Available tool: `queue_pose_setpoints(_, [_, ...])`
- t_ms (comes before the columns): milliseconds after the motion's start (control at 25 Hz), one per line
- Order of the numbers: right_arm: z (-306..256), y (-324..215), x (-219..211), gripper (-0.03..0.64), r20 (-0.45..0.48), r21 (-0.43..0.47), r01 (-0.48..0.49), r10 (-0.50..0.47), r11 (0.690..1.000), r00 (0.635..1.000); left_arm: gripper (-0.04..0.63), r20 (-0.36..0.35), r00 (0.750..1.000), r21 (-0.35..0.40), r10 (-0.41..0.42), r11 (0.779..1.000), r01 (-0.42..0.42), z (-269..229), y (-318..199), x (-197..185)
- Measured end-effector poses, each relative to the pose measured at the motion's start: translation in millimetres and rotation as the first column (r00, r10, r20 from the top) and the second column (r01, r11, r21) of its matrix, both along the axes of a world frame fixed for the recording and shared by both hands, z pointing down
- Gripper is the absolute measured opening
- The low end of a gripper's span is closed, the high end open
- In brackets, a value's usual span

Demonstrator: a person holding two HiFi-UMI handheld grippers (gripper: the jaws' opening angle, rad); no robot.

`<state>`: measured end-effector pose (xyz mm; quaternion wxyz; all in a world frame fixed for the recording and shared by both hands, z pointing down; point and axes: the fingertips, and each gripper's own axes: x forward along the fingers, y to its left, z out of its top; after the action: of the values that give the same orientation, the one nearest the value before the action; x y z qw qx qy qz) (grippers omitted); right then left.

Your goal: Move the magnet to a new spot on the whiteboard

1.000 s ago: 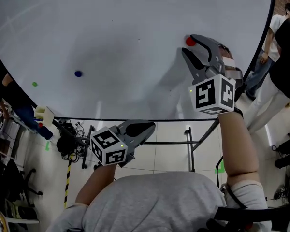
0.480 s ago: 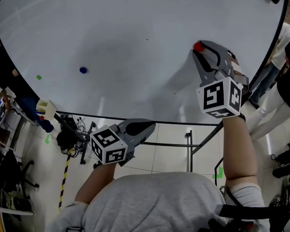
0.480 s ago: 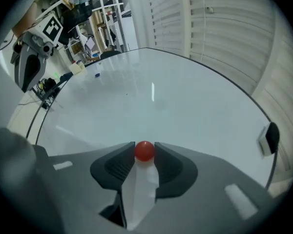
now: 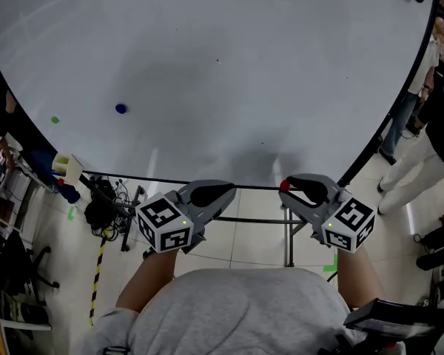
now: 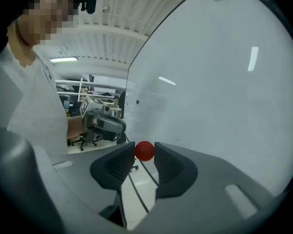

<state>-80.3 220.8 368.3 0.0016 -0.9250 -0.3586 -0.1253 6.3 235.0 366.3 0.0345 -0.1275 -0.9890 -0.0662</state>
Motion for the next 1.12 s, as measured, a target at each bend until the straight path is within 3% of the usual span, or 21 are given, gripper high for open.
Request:
queue_pose_setpoints(480, [24.5,-11.2,2.1,0.127,-0.042,0.02,-0.054,0.055,0.998,0.998,-0.014,-0.049,0.998,0.035,0.028,0.999,-0.027,18.5,-4.7,-10.9])
queue_pose_setpoints(640, [25.2,-11.9,6.0,0.127,-0.056,0.021,-0.044,0.045,0.999,0.997,-0.015,-0.077,0.997,0.001,0.012,1.0,-0.012,19.2,-5.4,-10.5])
queue_pose_setpoints(1120, [30.9,-8.9,13.0,0.127,-0.012,-0.005,-0.044,0.044,0.999,0.999,-0.012,-0.052,0.997,0.039,0.062,0.997,-0.06,17.5,-10.1,-17.9])
